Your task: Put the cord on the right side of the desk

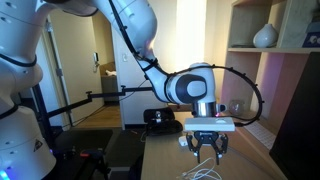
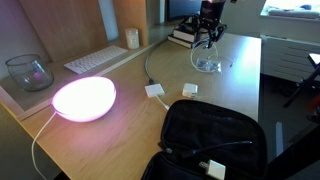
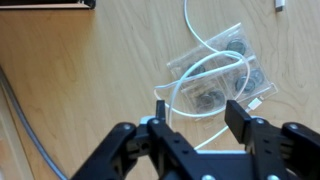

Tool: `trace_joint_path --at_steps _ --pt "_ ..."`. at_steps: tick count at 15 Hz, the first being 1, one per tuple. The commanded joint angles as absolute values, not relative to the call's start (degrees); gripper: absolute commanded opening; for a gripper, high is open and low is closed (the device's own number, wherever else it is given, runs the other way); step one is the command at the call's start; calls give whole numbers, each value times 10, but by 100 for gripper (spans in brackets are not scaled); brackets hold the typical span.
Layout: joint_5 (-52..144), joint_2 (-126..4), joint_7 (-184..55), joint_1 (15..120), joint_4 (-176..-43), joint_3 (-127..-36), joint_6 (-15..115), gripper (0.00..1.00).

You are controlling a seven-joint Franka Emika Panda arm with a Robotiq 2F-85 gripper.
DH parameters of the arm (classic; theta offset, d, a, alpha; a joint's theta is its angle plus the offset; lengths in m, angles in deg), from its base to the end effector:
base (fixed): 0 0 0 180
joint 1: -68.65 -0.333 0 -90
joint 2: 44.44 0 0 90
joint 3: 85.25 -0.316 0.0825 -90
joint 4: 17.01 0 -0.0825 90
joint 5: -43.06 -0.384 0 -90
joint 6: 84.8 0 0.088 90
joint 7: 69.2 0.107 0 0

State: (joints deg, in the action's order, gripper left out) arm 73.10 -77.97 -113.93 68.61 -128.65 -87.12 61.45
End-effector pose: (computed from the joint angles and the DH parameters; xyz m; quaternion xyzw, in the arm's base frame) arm 0.6184 0.0270 0.1767 0.8049 0.5772 -0.0401 0.1318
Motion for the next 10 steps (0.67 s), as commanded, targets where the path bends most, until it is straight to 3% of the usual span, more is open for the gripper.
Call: trace_joint_path --at_steps 1,5,10 --pt "728 -783 -1126 676 -1273 -862 602 34" --pt "728 -776 -1121 675 -1275 -861 605 3" --pt "707 -748 -1095 680 -1275 -866 607 1"
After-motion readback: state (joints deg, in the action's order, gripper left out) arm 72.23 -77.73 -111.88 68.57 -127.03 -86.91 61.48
